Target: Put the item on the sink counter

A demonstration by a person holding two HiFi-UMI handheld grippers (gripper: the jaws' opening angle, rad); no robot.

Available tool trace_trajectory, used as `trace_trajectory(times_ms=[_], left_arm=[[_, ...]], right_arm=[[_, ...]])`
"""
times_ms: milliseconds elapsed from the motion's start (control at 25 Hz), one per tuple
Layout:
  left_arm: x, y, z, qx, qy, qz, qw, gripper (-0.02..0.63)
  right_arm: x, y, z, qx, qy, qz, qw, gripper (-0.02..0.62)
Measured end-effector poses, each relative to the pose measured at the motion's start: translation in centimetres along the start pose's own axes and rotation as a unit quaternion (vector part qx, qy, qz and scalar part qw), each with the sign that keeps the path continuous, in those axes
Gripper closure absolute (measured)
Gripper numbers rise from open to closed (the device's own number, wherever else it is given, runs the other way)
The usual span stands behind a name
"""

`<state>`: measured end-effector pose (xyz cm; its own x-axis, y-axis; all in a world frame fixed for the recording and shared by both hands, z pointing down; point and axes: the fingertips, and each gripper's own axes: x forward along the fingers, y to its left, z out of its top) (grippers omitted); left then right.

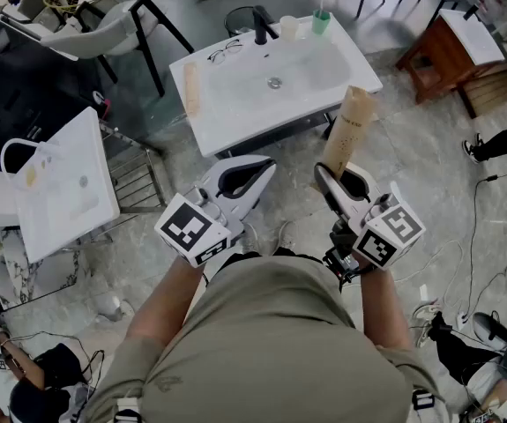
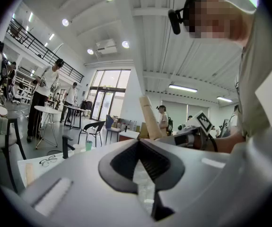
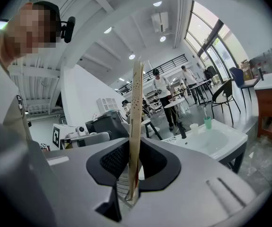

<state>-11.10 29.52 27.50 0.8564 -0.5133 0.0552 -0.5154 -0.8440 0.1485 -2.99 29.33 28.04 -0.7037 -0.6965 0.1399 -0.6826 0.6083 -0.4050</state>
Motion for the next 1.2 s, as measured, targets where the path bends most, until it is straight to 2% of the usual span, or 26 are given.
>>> trace_trajectory(times_ms=[640, 1200], left_arm=[[0.0, -0.3, -0.7, -0.009, 0.008, 0.002, 0.9999, 0.6], [3.7, -1.4, -1.3, -0.014, 0.01, 0.03, 0.9994, 0.6]], right_arm=[[-0.2, -0.2, -0.2, 0.006, -0.003, -0.001, 1.0, 0.528], [-3.0, -4.5, 0.2, 0.013, 0.0, 0.008, 1.0, 0.528]])
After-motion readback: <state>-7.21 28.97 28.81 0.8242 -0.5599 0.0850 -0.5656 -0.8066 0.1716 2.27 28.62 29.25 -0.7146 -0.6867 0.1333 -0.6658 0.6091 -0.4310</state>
